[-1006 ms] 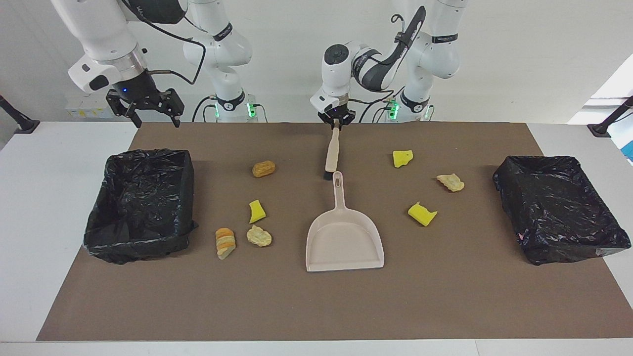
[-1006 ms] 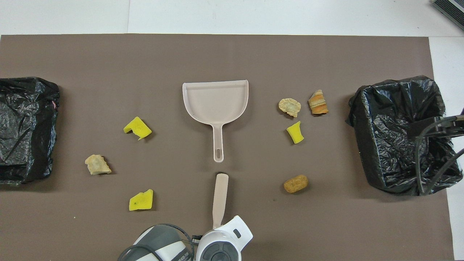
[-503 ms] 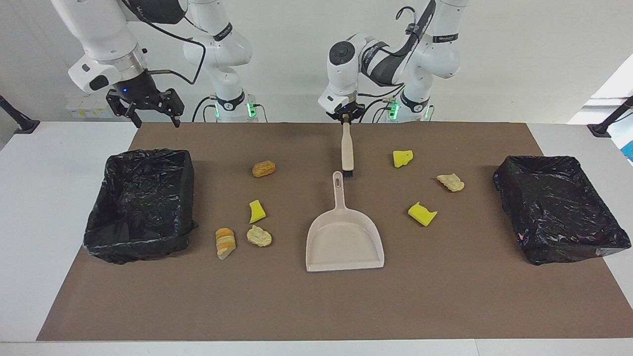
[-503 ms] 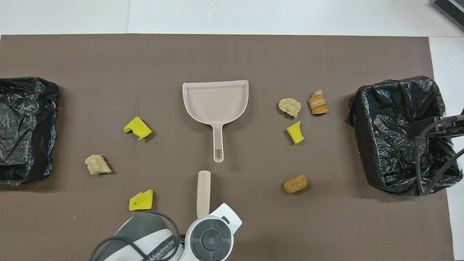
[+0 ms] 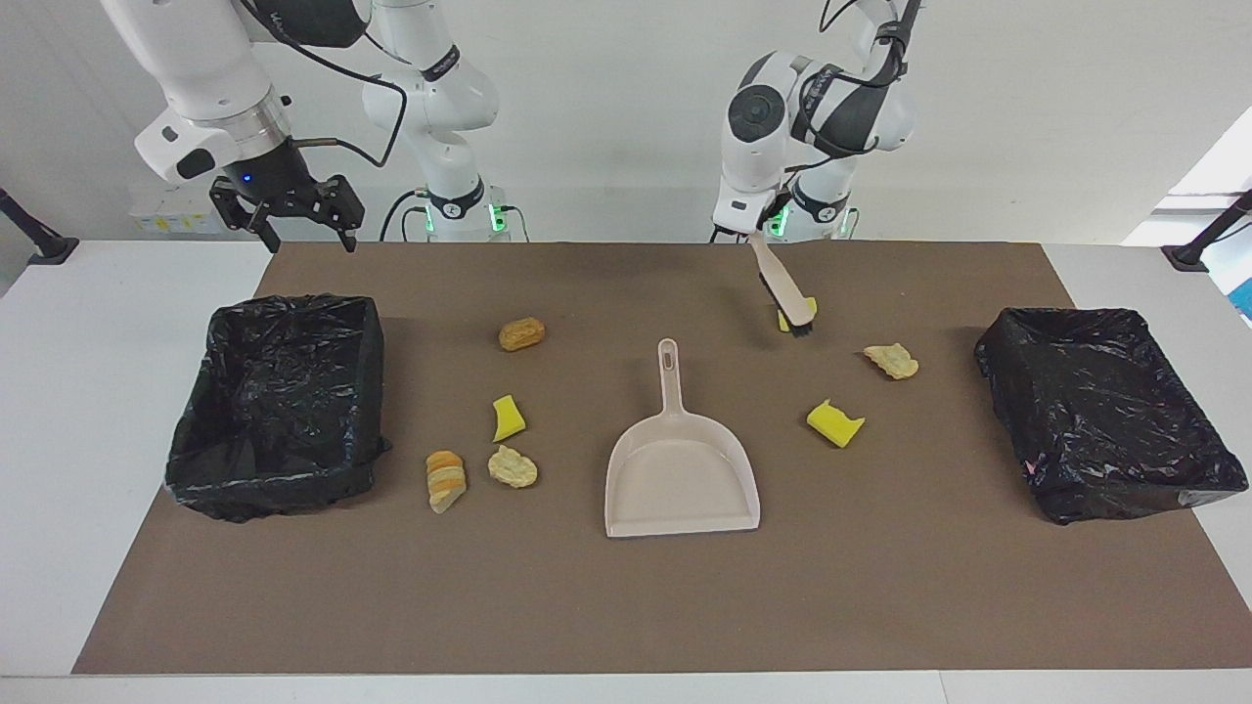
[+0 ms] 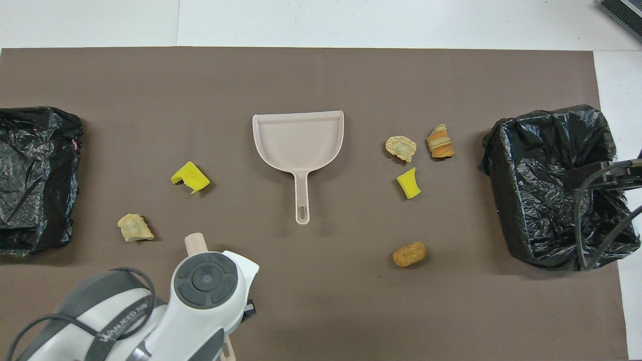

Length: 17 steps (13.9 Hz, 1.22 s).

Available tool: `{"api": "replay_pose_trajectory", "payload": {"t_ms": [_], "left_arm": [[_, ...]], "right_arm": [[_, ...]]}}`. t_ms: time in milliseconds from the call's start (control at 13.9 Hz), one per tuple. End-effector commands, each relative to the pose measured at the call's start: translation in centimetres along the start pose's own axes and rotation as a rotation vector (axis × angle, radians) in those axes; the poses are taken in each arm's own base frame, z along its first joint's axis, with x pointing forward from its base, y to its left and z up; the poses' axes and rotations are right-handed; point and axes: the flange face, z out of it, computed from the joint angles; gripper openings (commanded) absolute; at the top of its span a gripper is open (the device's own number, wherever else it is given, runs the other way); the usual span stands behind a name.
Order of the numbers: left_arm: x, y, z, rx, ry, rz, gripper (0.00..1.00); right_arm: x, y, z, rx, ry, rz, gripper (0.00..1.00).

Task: Sweep and dump trash in bin
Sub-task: 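Lift the brush with the left gripper while the right gripper reaches the dustpan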

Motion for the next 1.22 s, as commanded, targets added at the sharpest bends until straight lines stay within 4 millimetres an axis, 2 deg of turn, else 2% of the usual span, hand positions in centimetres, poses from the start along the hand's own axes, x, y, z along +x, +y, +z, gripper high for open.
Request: {"api": "replay_pose_trajectory", "payload": {"t_ms": [0, 144, 216, 287, 431, 503, 575, 718, 790, 934, 1078, 1150], "left_arm": [[4.1, -3.6, 0.3, 0.027, 0.004, -0.108, 0.00], [7.1, -6.2, 0.5, 0.033, 0.015, -0.182, 0.00], [8.9, -8.0, 0.9, 0.042, 0.011, -0.219, 0.00], [10.6, -9.8, 1.3, 0.029, -0.005, -0.248, 0.00], [12.5, -12.1, 2.1, 0.007, -0.023, -0.296, 0.00], [13.1, -12.7, 2.2, -0.006, -0.021, -0.300, 0.00], [13.8, -12.8, 2.6, -0.017, -0.018, -0.288, 0.00], [15.1, -11.9, 3.9, -0.020, -0.017, -0.282, 0.00], [15.6, -11.4, 4.4, -0.022, -0.012, -0.277, 0.00], [16.1, -10.0, 5.1, -0.032, -0.007, -0.261, 0.00], [16.9, -9.1, 4.9, -0.067, 0.006, -0.260, 0.00], [17.5, -8.3, 4.0, -0.092, 0.029, -0.256, 0.00]], "right_arm": [[-0.4, 0.1, 0.0, 0.017, 0.020, -0.010, 1.00], [-0.4, 0.2, -0.1, 0.015, 0.023, -0.005, 1.00], [-0.4, 1.1, 0.0, -0.012, 0.021, 0.008, 1.00], [-0.7, 1.2, 0.1, 0.013, 0.007, 0.003, 1.00], [-0.6, -1.4, -0.1, 0.024, 0.010, -0.031, 1.00], [-0.5, -1.9, -0.1, 0.029, 0.014, -0.038, 1.00], [-0.6, -1.7, 0.1, 0.041, 0.017, -0.043, 1.00], [-0.1, -3.0, -0.2, 0.041, 0.052, -0.068, 1.00], [0.6, -5.1, 0.1, 0.042, 0.079, -0.098, 1.00], [1.9, -7.6, 1.3, 0.041, 0.092, -0.130, 1.00], [2.8, -11.3, 2.5, 0.044, 0.099, -0.120, 1.00], [3.1, -13.2, 3.2, 0.045, 0.097, -0.126, 1.00]]}}
